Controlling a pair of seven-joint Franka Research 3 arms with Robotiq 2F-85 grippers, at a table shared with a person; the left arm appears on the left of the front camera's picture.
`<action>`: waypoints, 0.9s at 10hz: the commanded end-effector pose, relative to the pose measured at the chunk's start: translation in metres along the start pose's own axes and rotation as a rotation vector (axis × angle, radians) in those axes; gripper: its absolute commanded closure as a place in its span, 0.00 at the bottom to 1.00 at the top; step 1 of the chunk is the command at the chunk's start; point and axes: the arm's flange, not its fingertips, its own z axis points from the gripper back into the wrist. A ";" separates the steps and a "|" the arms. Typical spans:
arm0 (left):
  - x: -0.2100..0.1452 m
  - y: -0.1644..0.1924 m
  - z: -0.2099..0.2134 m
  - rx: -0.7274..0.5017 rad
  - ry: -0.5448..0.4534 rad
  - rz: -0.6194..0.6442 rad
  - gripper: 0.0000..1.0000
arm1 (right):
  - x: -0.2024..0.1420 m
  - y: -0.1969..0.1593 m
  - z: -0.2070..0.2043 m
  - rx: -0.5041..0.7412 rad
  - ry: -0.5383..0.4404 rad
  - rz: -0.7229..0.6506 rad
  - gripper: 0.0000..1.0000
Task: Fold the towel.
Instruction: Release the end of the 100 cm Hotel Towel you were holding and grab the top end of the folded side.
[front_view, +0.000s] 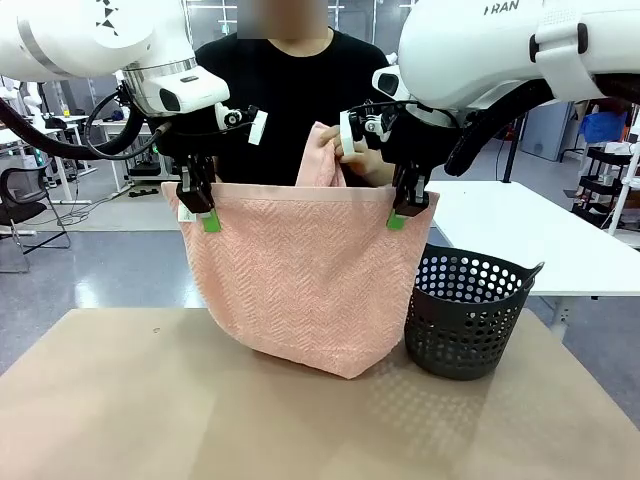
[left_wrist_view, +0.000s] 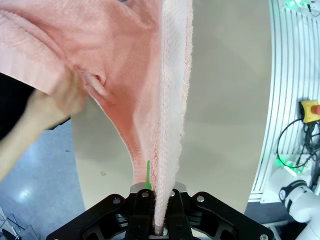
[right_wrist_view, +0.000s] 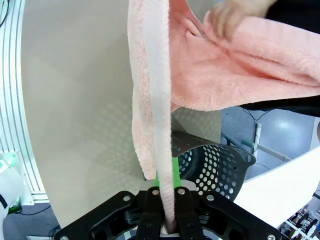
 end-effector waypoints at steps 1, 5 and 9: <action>-0.001 0.001 0.001 0.006 0.008 0.001 1.00 | -0.001 -0.001 0.000 -0.003 0.006 0.011 1.00; -0.001 0.001 0.001 0.006 0.008 0.001 1.00 | -0.001 -0.001 0.000 -0.003 0.006 0.011 1.00; -0.001 0.001 0.001 0.006 0.008 0.001 1.00 | -0.001 -0.001 0.000 -0.003 0.006 0.011 1.00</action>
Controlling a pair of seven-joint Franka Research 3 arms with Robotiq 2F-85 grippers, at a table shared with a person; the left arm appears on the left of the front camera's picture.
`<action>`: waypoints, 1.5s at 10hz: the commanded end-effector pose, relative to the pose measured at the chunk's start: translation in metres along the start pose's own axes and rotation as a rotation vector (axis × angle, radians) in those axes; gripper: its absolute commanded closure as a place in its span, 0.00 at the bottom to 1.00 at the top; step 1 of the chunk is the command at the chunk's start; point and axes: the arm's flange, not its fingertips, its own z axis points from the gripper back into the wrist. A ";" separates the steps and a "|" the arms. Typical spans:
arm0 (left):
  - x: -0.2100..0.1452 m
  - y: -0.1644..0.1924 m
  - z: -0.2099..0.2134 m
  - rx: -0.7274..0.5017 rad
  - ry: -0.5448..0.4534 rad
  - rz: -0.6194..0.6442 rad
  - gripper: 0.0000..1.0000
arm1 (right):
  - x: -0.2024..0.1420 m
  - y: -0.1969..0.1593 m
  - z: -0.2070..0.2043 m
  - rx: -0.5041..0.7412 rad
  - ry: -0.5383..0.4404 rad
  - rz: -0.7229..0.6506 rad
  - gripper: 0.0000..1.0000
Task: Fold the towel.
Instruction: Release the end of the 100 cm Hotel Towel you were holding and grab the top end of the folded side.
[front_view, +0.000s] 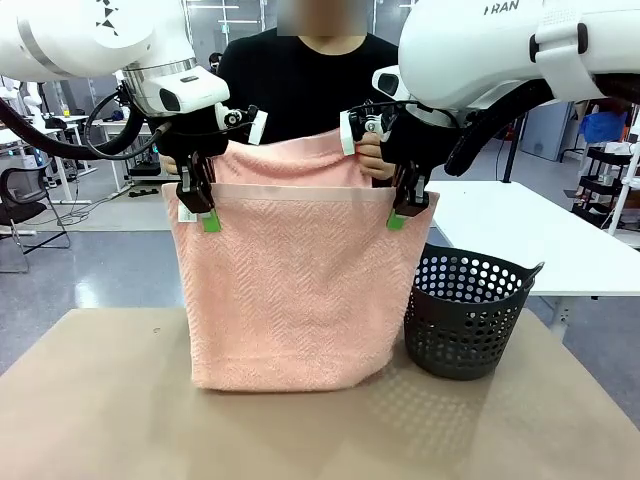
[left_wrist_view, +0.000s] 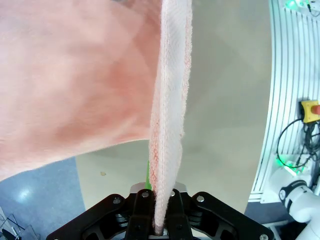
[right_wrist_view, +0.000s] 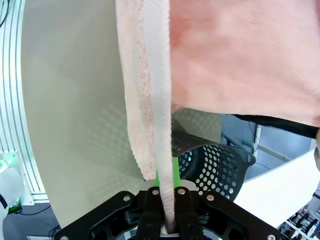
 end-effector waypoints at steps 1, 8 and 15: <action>-0.001 0.001 0.001 0.006 0.008 0.001 1.00 | -0.001 -0.001 0.000 -0.003 0.006 0.010 1.00; -0.001 0.001 0.001 0.006 0.008 0.001 1.00 | -0.001 -0.001 0.000 -0.003 0.006 0.010 1.00; -0.001 0.001 0.001 0.006 0.008 0.001 1.00 | -0.001 -0.001 0.000 -0.003 0.006 0.010 1.00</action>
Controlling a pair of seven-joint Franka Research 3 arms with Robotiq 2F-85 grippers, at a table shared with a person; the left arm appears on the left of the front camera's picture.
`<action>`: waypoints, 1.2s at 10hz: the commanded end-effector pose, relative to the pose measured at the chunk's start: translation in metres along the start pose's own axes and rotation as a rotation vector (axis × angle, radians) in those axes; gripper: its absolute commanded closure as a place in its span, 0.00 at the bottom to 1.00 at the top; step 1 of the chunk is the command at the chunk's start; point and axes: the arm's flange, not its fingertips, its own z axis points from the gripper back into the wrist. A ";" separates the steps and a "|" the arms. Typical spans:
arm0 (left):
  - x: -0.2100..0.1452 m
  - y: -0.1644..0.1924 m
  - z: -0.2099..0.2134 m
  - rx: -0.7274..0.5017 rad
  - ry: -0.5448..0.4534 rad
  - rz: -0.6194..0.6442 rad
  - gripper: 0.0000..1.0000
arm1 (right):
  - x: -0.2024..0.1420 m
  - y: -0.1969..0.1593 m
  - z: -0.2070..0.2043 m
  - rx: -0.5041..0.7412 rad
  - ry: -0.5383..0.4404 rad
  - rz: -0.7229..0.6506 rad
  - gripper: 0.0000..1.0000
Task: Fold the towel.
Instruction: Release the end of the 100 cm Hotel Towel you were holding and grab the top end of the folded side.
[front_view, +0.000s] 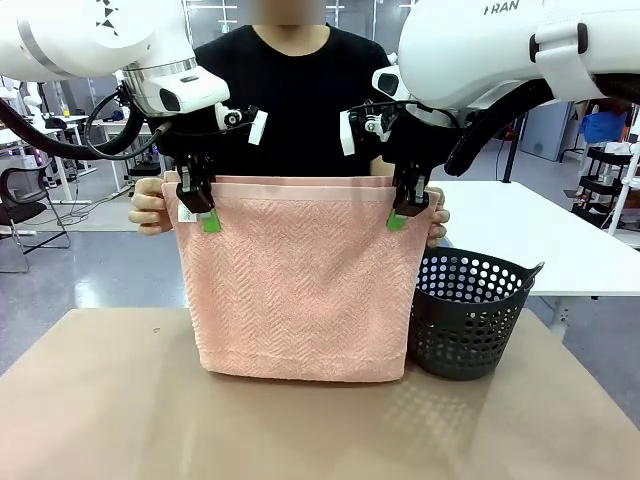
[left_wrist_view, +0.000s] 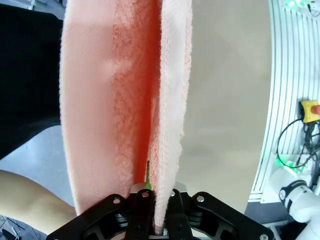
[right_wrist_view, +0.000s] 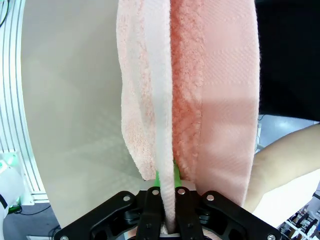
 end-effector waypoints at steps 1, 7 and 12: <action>-0.001 0.001 0.001 0.006 0.008 0.001 1.00 | -0.001 -0.002 0.000 -0.003 0.006 0.010 1.00; -0.001 0.001 0.001 0.006 0.008 0.001 1.00 | -0.001 -0.002 0.000 -0.003 0.006 0.010 1.00; -0.001 0.001 0.001 0.006 0.008 0.001 1.00 | -0.001 -0.002 0.000 -0.003 0.006 0.010 1.00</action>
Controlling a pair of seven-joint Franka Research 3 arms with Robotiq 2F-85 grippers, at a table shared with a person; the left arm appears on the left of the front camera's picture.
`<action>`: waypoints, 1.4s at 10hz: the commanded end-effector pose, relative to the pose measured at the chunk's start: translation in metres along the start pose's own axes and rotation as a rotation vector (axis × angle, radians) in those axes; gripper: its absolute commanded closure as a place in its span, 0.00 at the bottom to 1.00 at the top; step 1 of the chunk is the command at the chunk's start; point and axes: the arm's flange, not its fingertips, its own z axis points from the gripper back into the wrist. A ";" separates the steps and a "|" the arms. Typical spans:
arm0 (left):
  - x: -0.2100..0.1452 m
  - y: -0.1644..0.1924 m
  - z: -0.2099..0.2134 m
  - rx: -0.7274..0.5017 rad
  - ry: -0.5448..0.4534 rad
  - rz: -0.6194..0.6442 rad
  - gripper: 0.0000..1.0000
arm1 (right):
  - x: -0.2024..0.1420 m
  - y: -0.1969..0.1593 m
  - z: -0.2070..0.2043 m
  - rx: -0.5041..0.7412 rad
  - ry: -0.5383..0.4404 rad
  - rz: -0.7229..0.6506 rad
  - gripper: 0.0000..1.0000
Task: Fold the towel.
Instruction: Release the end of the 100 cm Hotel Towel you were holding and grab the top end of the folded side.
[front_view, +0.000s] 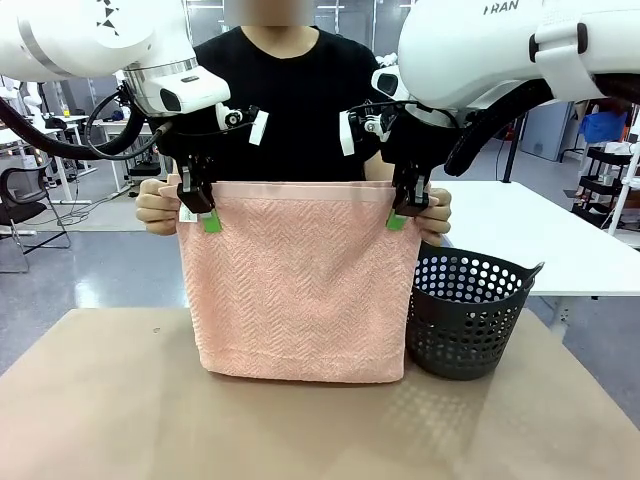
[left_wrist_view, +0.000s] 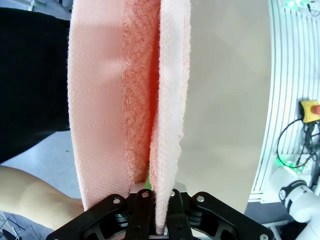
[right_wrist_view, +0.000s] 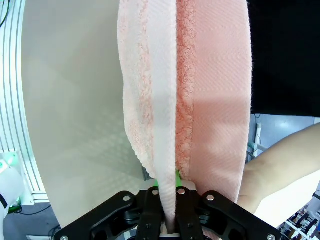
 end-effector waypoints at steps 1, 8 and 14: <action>-0.001 0.001 0.001 0.006 0.008 0.003 1.00 | -0.001 -0.002 0.000 -0.004 0.005 0.009 1.00; -0.009 -0.010 0.031 0.105 -0.061 -0.030 0.00 | 0.001 0.006 0.027 -0.091 -0.047 0.017 0.00; -0.016 -0.052 0.086 0.332 -0.139 -0.109 0.00 | 0.008 0.032 0.072 -0.209 -0.126 0.130 0.00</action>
